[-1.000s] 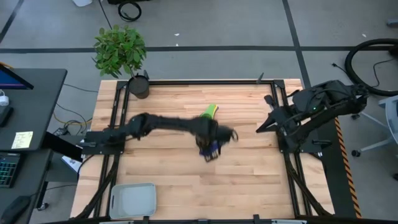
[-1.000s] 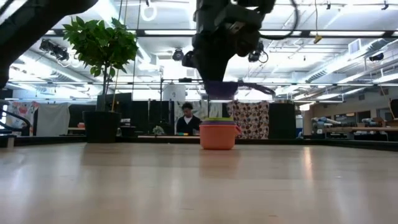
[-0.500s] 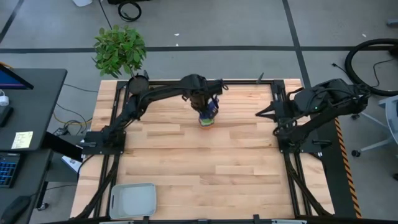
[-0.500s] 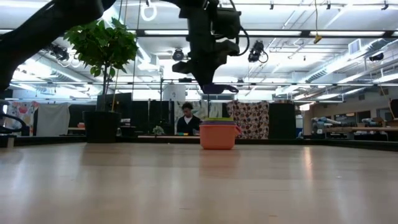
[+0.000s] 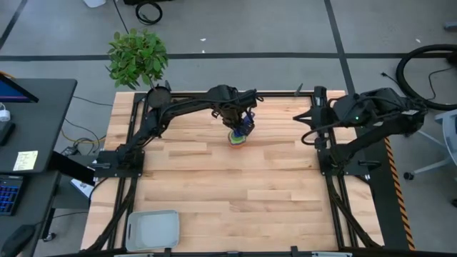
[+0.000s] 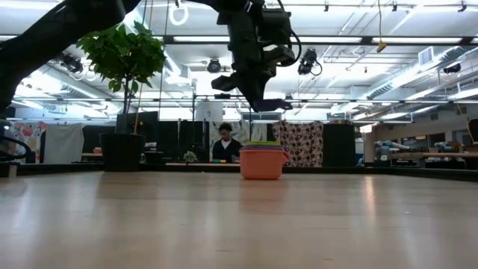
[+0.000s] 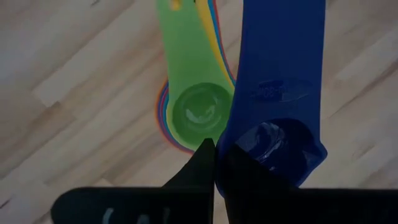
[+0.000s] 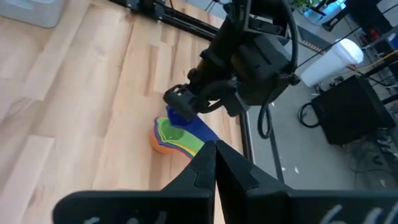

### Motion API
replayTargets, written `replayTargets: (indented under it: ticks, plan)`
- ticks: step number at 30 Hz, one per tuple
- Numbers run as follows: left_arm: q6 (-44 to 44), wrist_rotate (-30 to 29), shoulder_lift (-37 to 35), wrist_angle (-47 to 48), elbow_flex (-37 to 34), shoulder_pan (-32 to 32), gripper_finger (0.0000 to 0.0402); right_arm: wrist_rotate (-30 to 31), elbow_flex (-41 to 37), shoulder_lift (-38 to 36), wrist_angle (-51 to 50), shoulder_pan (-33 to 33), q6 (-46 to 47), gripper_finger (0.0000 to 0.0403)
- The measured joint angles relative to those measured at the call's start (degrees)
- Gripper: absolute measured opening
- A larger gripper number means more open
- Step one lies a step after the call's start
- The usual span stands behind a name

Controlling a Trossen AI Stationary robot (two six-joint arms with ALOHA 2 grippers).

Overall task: Nest measuring cups in basket
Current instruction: Stack the dark blue measuring cup on top of the green measuring cup

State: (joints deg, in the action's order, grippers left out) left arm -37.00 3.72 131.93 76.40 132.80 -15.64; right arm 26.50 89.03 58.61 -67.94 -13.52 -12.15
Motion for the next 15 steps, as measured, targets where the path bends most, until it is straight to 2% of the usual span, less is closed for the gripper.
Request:
replayTargets:
  ticks: [15]
  plan:
    - [-0.9,0.4,3.7,1.1,-0.1,-0.5,0.0013,-0.8,0.0,-0.2,0.0,1.3,-1.8,0.0012]
